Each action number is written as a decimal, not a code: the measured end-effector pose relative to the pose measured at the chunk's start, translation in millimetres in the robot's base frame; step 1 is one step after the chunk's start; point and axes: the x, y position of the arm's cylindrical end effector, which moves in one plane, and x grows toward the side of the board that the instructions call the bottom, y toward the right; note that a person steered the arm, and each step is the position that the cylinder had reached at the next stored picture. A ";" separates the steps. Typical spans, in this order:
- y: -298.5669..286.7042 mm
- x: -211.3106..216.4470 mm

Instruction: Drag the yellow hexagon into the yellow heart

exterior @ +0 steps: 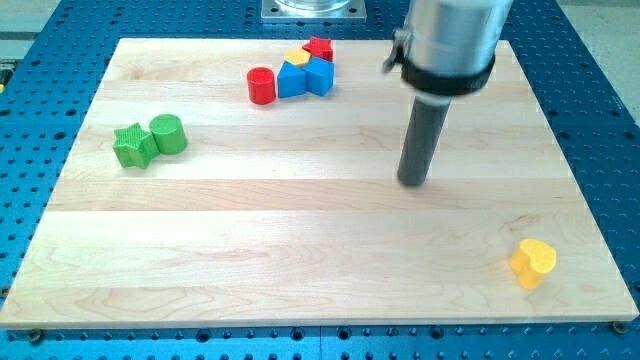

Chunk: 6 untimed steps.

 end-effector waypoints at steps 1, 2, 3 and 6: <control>23.4 -67.6; 24.2 -131.1; 14.6 -192.5; -102.9 -235.8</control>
